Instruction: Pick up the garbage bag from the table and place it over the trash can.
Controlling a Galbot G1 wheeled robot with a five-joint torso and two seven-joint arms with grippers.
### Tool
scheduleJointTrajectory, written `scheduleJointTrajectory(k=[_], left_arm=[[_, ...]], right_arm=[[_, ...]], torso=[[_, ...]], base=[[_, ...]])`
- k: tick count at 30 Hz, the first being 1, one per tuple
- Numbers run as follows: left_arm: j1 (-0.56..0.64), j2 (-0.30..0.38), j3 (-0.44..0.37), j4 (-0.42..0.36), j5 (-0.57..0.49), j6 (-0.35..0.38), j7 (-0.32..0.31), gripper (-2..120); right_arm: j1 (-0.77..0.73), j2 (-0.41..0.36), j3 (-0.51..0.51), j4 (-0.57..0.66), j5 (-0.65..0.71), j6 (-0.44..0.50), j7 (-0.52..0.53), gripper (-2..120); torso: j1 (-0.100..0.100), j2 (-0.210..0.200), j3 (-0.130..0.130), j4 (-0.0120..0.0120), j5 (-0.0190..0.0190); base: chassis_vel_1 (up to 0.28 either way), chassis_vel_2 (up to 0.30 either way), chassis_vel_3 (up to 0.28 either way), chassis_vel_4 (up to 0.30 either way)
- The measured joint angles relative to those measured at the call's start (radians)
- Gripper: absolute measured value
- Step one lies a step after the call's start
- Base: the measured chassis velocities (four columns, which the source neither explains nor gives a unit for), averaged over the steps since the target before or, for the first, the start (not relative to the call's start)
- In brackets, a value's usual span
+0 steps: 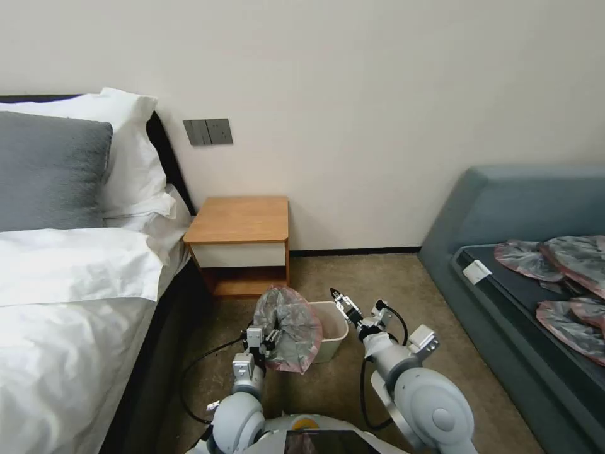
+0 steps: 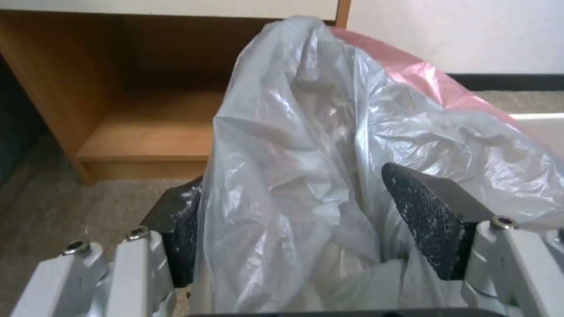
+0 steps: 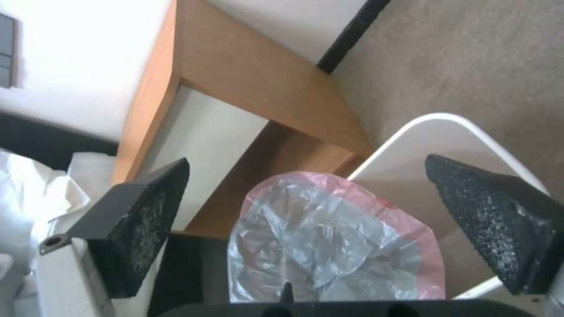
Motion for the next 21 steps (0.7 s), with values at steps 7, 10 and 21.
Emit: scheduleJointTrajectory(k=[7,10,21], left_arm=[[-0.028,-0.022,0.012,0.043,-0.012,-0.002,0.001,73],[-0.042,-0.032,0.02,0.058,-0.012,-0.001,-0.001,73],[-0.089,-0.058,0.044,0.095,-0.023,0.025,-0.028,72]], right_arm=[[0.0,0.009,0.001,-0.001,-0.006,0.01,0.004,100],[0.002,0.011,0.001,-0.003,-0.007,0.01,0.006,100],[0.007,0.002,0.011,-0.005,-0.017,0.014,0.007,100]], torso=[[0.0,0.0,0.0,0.0,0.0],[0.0,0.0,0.0,0.0,0.0],[0.0,0.0,0.0,0.0,0.0]], base=[[0.0,0.0,0.0,0.0],[0.0,0.0,0.0,0.0],[0.0,0.0,0.0,0.0]])
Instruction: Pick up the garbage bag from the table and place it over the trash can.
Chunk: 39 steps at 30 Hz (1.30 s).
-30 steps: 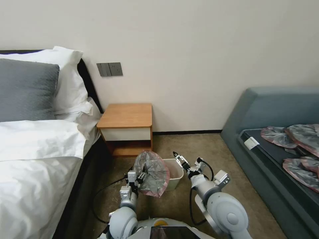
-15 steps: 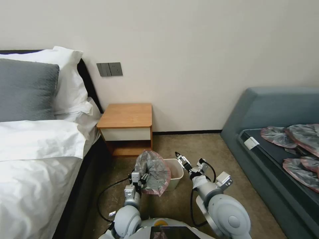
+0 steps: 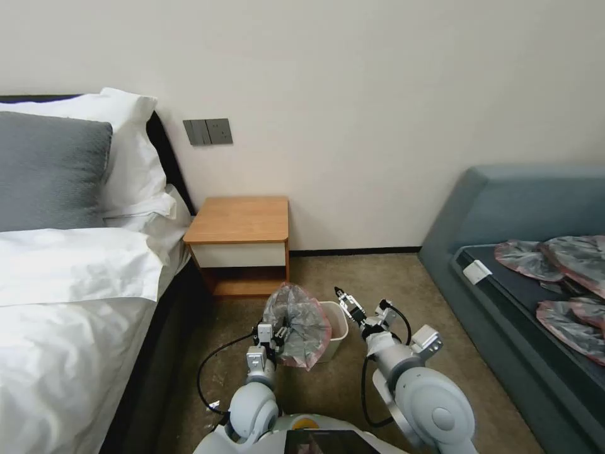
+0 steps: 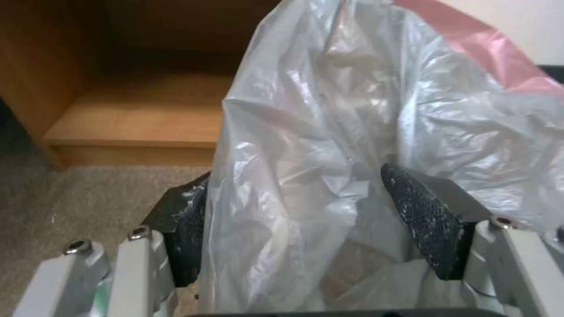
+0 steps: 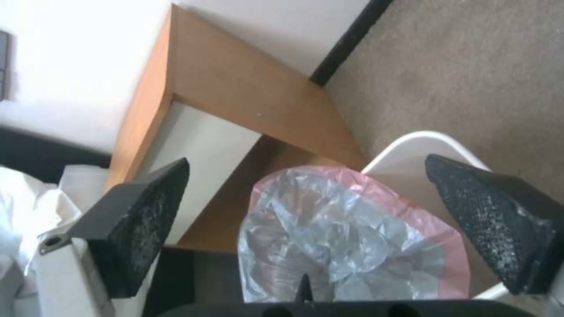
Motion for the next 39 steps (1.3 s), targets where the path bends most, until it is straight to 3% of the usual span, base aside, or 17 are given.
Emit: scheduleJointTrajectory(k=[25,29,37,39], left_arm=[[-0.082,-0.021,-0.012,0.045,-0.145,0.093,-0.079,71],[-0.083,-0.021,-0.012,0.046,-0.152,0.098,-0.081,63],[-0.07,-0.021,-0.012,0.043,-0.154,0.094,-0.082,27],[-0.067,-0.021,-0.012,0.043,-0.154,0.086,-0.08,25]], right_arm=[[-0.007,0.006,-0.009,-0.014,-0.032,0.012,-0.004,100],[-0.008,0.007,-0.01,-0.014,-0.033,0.013,-0.004,100],[-0.007,0.007,-0.011,-0.005,-0.038,0.013,-0.005,100],[-0.007,0.007,-0.011,-0.003,-0.041,0.013,-0.006,100]], torso=[[0.0,0.0,0.0,0.0002,0.0002],[0.0,0.0,0.0,0.0002,0.0002],[0.0,0.0,0.0,0.0,0.0001],[0.0,0.0,0.0,0.0,0.0]], base=[[0.0,0.0,0.0,0.0],[0.0,0.0,0.0,0.0],[0.0,0.0,0.0,0.0],[0.0,0.0,0.0,0.0]])
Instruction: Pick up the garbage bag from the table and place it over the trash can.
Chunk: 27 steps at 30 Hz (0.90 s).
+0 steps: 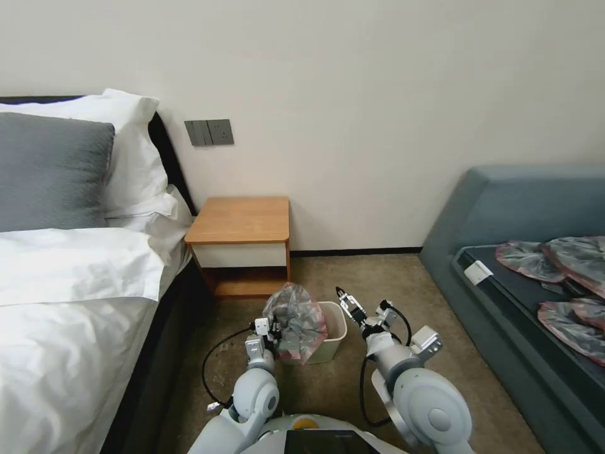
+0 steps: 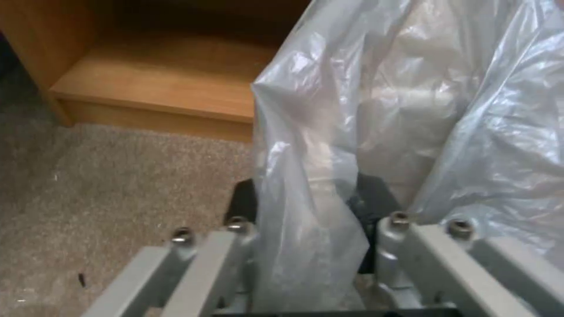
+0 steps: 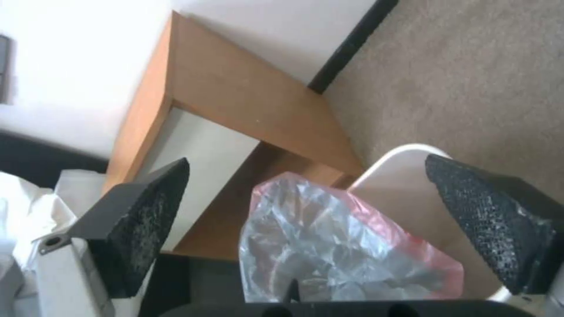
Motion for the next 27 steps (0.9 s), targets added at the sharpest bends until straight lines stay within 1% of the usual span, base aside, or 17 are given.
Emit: scheduleJointTrajectory(k=[1,2,3,5,6,7,8,9,10,12,13,15,16,18,20,24,27], left_arm=[[0.0,0.0,0.0,0.0,0.0,0.0,0.0,25],[0.002,0.0,-0.001,0.0,0.001,-0.007,0.003,21],[0.01,0.0,-0.004,0.0,0.003,-0.024,0.013,13],[0.019,0.0,-0.008,-0.004,0.009,-0.043,0.026,11],[0.038,0.003,-0.02,-0.009,0.027,-0.082,0.061,9],[0.053,0.006,-0.033,-0.018,0.047,-0.117,0.085,9],[0.056,0.007,-0.039,-0.022,0.052,-0.127,0.091,9],[0.069,0.007,-0.059,-0.04,0.066,-0.161,0.111,9],[0.069,0.007,-0.059,-0.04,0.066,-0.161,0.111,9],[0.08,0.0,-0.083,-0.055,0.084,-0.201,0.133,9],[0.08,0.0,-0.083,-0.055,0.084,-0.201,0.133,9],[0.086,-0.009,-0.109,-0.07,0.113,-0.239,0.152,9],[0.086,-0.009,-0.109,-0.07,0.113,-0.239,0.152,9],[0.092,-0.017,-0.133,-0.088,0.153,-0.272,0.174,8],[0.096,-0.02,-0.151,-0.108,0.181,-0.29,0.188,8],[0.101,-0.021,-0.162,-0.129,0.205,-0.299,0.2,8],[0.106,-0.019,-0.165,-0.153,0.237,-0.313,0.212,8]], right_arm=[[0.0,0.0,0.0,0.0,0.0,0.0,0.0,100],[0.001,0.0,0.001,0.002,-0.003,0.0,-0.001,100],[0.004,-0.002,0.003,0.006,-0.008,0.0,-0.004,100],[0.01,-0.01,0.004,0.008,-0.01,-0.001,-0.007,100],[0.017,-0.027,0.005,0.008,-0.014,-0.013,-0.021,100],[0.024,-0.045,0.003,0.008,-0.024,-0.039,-0.052,100],[0.025,-0.05,0.003,0.008,-0.026,-0.046,-0.063,100],[0.041,-0.072,-0.003,0.008,-0.033,-0.072,-0.117,100],[0.041,-0.072,-0.003,0.008,-0.033,-0.072,-0.117,100],[0.073,-0.1,-0.017,0.009,-0.037,-0.095,-0.16,100],[0.073,-0.1,-0.017,0.009,-0.037,-0.095,-0.16,100],[0.103,-0.126,-0.027,0.009,-0.029,-0.133,-0.21,100],[0.103,-0.126,-0.027,0.009,-0.029,-0.133,-0.21,100],[0.118,-0.154,-0.037,0.009,-0.01,-0.188,-0.272,100],[0.131,-0.18,-0.065,0.01,-0.001,-0.213,-0.288,100],[0.145,-0.194,-0.093,0.005,-0.02,-0.226,-0.298,100],[0.157,-0.197,-0.114,-0.009,-0.072,-0.259,-0.307,100]], torso=[[0.0,0.0,0.0,0.0,0.0],[0.0,0.0,0.0,-0.0001,-0.0001],[0.0,0.0,0.0,-0.0003,-0.0002],[0.0,0.0,0.0,-0.0003,-0.0005],[0.0,0.0,0.0,-0.0003,-0.0009],[0.0,0.0,0.0,-0.0004,-0.0011],[0.0,0.0,0.0,-0.0004,-0.0011],[0.0,0.0,0.0,-0.0003,0.0001],[0.0,0.0,0.0,-0.0003,0.0001],[0.0,0.0,0.0,0.0001,-0.0004],[0.0,0.0,0.0,0.0001,-0.0004],[0.0,0.0,0.0,0.0001,0.0],[0.0,0.0,0.0,0.0001,0.0],[0.0,0.0,0.0,0.0,-0.0002],[0.0,0.0,0.0,0.0,-0.0001],[0.0,0.0,0.0,0.0,-0.0002],[0.0,0.0,0.0,0.0001,-0.0001]], base=[[0.0,0.0,0.0,0.0],[0.0,0.0,0.0,0.0],[0.0,0.0,0.0,0.0],[0.0,0.0,0.0,0.0],[0.0,0.0,0.0,0.0],[0.0,0.0,0.0,0.0],[0.0,0.0,0.0,0.0],[0.0,0.0,0.0,0.0],[0.0,0.0,0.0,0.0],[0.0,0.0,0.0,0.0],[0.0,0.0,0.0,0.0],[0.0,0.0,0.0,0.0],[0.0,0.0,0.0,0.0],[0.0,0.0,0.0,0.0],[0.0,0.0,0.0,0.0],[0.0,0.0,0.0,0.0],[0.0,0.0,0.0,0.0]])
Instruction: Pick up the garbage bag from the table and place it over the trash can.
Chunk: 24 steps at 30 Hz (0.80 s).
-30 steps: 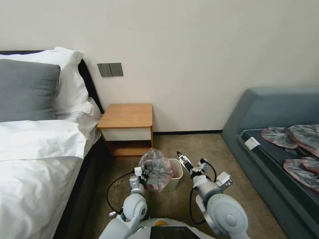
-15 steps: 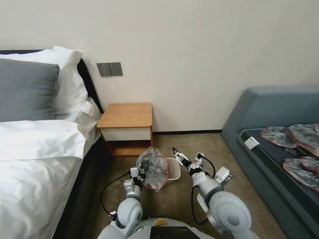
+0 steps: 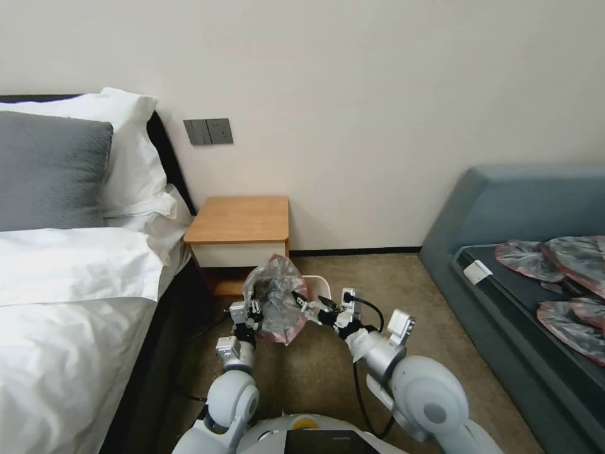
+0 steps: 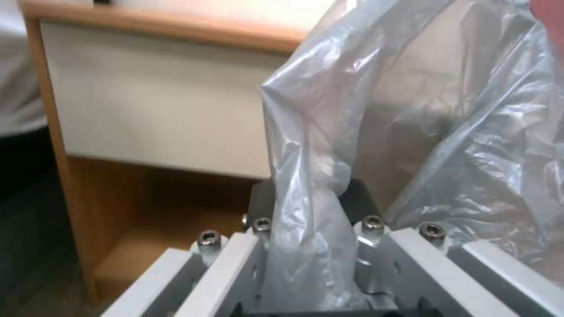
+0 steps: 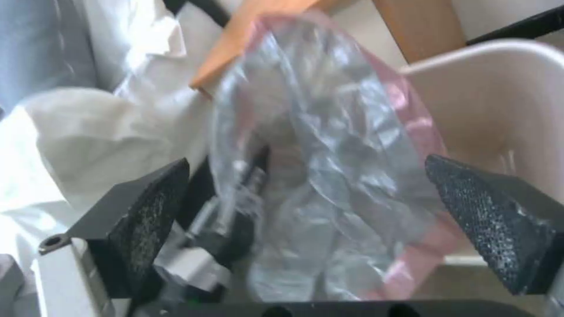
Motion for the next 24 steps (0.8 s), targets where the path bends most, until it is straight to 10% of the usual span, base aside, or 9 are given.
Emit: scheduleJointTrajectory(k=[24], left_arm=[[0.03,0.011,0.04,-0.058,0.079,-0.04,0.028,8]], right_arm=[[0.028,0.083,-0.017,-0.08,-0.277,-0.021,-0.062,100]], torso=[[0.0,0.0,0.0,0.0,0.0]], base=[[0.0,0.0,0.0,0.0]])
